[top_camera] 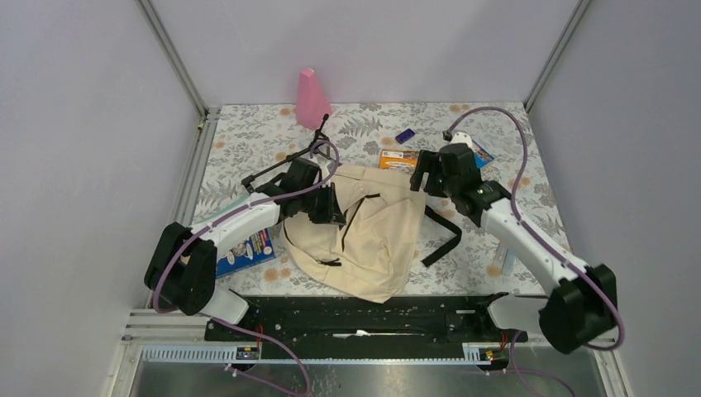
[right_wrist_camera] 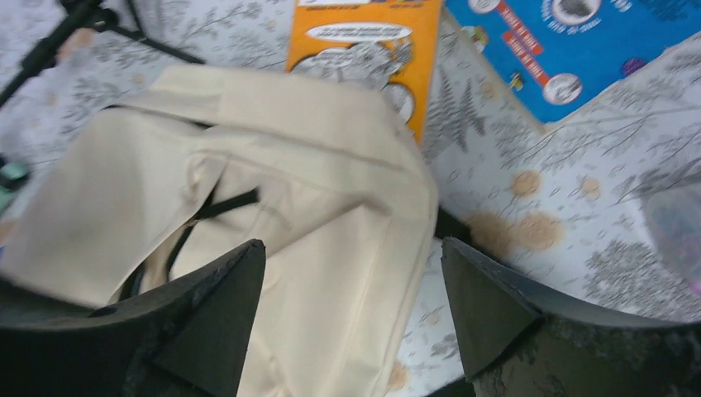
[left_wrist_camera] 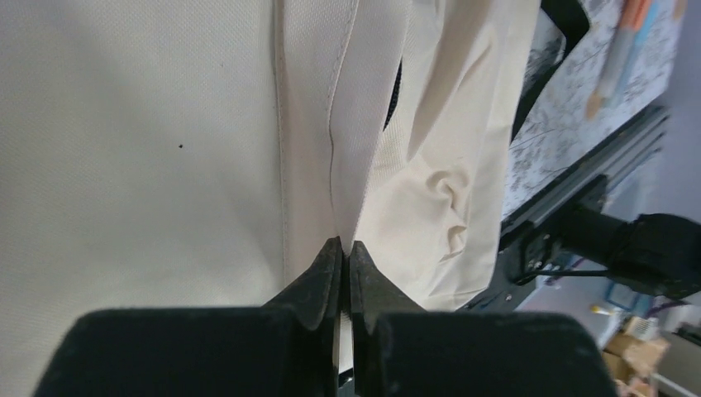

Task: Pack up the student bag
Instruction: Adjust the student bag at the center of the board.

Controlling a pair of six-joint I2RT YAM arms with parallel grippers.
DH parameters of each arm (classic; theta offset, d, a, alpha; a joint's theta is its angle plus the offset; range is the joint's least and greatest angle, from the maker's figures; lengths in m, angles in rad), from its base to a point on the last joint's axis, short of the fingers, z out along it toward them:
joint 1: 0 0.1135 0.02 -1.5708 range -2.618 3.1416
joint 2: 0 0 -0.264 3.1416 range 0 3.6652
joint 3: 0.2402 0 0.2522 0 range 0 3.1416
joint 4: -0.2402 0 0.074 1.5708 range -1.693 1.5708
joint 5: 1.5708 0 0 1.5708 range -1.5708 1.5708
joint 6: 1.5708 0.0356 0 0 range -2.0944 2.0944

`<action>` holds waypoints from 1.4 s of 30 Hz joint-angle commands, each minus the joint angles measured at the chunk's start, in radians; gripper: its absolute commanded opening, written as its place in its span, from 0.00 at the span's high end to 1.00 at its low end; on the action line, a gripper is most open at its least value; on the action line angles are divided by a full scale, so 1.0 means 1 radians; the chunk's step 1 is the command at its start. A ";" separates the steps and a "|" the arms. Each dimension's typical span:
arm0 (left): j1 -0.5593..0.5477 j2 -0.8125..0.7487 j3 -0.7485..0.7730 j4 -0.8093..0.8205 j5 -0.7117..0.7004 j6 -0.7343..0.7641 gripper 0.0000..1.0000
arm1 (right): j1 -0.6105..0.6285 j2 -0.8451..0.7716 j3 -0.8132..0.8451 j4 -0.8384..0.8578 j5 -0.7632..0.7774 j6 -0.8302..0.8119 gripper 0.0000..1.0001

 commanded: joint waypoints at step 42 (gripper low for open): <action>0.022 -0.036 -0.063 0.191 0.131 -0.118 1.00 | 0.472 0.537 0.395 -0.265 0.446 0.212 0.16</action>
